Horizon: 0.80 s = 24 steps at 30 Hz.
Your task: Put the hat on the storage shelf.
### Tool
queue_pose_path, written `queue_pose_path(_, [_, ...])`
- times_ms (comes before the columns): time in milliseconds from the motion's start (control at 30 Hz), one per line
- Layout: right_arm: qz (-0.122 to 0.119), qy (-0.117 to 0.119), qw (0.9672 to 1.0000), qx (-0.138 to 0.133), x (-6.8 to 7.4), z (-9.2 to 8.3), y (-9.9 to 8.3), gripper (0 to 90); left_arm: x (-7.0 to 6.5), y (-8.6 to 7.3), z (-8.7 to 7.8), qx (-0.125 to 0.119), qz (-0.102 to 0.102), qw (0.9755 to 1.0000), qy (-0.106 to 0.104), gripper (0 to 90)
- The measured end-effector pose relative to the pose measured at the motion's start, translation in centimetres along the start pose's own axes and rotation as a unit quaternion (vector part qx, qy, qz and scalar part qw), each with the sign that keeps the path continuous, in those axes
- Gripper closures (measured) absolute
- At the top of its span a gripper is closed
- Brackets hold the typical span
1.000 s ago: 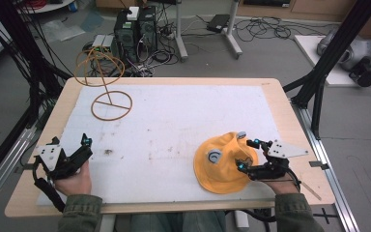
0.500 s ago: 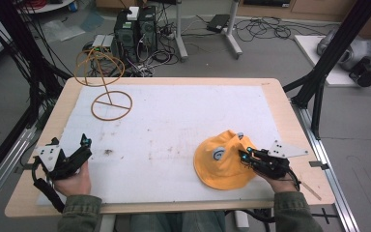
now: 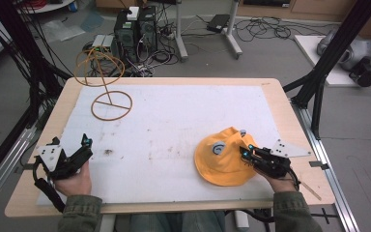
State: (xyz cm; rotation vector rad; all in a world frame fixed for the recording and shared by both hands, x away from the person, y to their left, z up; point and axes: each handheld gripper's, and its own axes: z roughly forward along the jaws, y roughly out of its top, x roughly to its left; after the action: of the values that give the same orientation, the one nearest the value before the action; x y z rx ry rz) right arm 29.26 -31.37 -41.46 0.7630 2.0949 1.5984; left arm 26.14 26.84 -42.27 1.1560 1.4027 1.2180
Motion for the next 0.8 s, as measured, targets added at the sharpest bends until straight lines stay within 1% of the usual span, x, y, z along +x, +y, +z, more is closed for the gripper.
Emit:
queue_pose_path(33, [0.0,0.0,1.0,0.0,0.0,0.0,0.0,88.2,0.0,0.0,0.0,0.0,-0.001,1.0,0.0,13.8])
queue_pose_path(67, [-0.003,-0.004,1.0,-0.006,0.0,0.0,0.1,88.2,0.0,0.0,0.0,0.001,0.0,1.0,0.0,13.8])
queue_pose_path(100, [-0.001,-0.007,0.9999,-0.009,0.1,-0.1,0.2,88.2,0.0,0.0,0.0,0.0,-0.001,1.0,0.001,13.8])
queue_pose_path(200, [0.001,-0.033,0.9991,-0.028,0.3,-0.2,0.6,88.1,0.1,0.0,0.0,-0.001,-0.001,1.0,0.001,13.8])
queue_pose_path(233, [0.007,-0.044,0.9984,-0.037,0.3,-0.3,0.8,88.2,0.1,0.0,0.0,0.0,-0.001,1.0,0.0,13.8])
queue_pose_path(300, [0.007,-0.065,0.9964,-0.055,0.5,-0.4,1.2,88.2,0.0,0.0,0.0,0.0,-0.002,1.0,-0.002,13.8])
queue_pose_path(333, [0.005,-0.071,0.9955,-0.063,0.5,-0.4,1.4,88.2,0.0,0.0,0.0,0.0,-0.002,1.0,-0.005,13.8])
queue_pose_path(367, [0.009,-0.083,0.9935,-0.077,0.8,-0.3,1.9,88.2,0.0,0.0,0.0,-0.001,-0.001,1.0,-0.005,13.8])
queue_pose_path(400, [0.009,-0.083,0.9935,-0.077,0.8,-0.3,1.9,88.2,0.0,0.0,0.0,-0.002,-0.002,1.0,-0.004,13.8])
queue_pose_path(433, [0.01,-0.088,0.9921,-0.088,0.9,-0.3,2.1,88.2,0.0,0.0,0.0,-0.002,-0.001,1.0,-0.005,13.8])
queue_pose_path(467, [0.018,-0.09,0.9911,-0.097,1.1,-0.3,2.3,88.2,0.0,0.0,0.0,-0.002,-0.001,1.0,-0.005,13.8])
queue_pose_path(567, [0.014,-0.103,0.9852,-0.136,1.5,-0.3,3.2,88.2,0.1,-0.1,-0.1,0.0,-0.002,1.0,-0.004,13.8])
queue_pose_path(600, [0.015,-0.109,0.9824,-0.151,1.6,-0.3,3.5,88.2,0.1,-0.1,0.0,-0.001,-0.004,1.0,-0.004,13.8])
queue_pose_path(633, [0.02,-0.113,0.9792,-0.167,1.6,-0.3,3.7,88.2,0.2,-0.1,0.0,0.0,-0.006,1.0,-0.006,13.8])
queue_pose_path(667, [0.03,-0.117,0.9725,-0.199,1.6,-0.4,4.2,88.3,0.2,-0.1,0.0,0.001,-0.005,1.0,-0.007,13.8])
queue_pose_path(700, [0.03,-0.117,0.9725,-0.199,1.6,-0.4,4.2,88.3,0.3,-0.1,0.0,0.001,-0.004,1.0,-0.007,13.8])
queue_pose_path(733, [0.034,-0.119,0.9696,-0.211,1.6,-0.4,4.4,88.3,0.3,-0.1,0.0,0.0,-0.005,1.0,-0.007,13.8])
queue_pose_path(767, [0.037,-0.119,0.9674,-0.22,1.6,-0.3,4.7,88.3,0.3,-0.1,0.1,-0.001,-0.008,0.9999,-0.007,13.8])
queue_pose_path(800, [0.038,-0.12,0.966,-0.226,1.5,-0.2,5.0,88.3,0.3,-0.1,0.1,-0.001,-0.009,0.9999,-0.006,13.9])
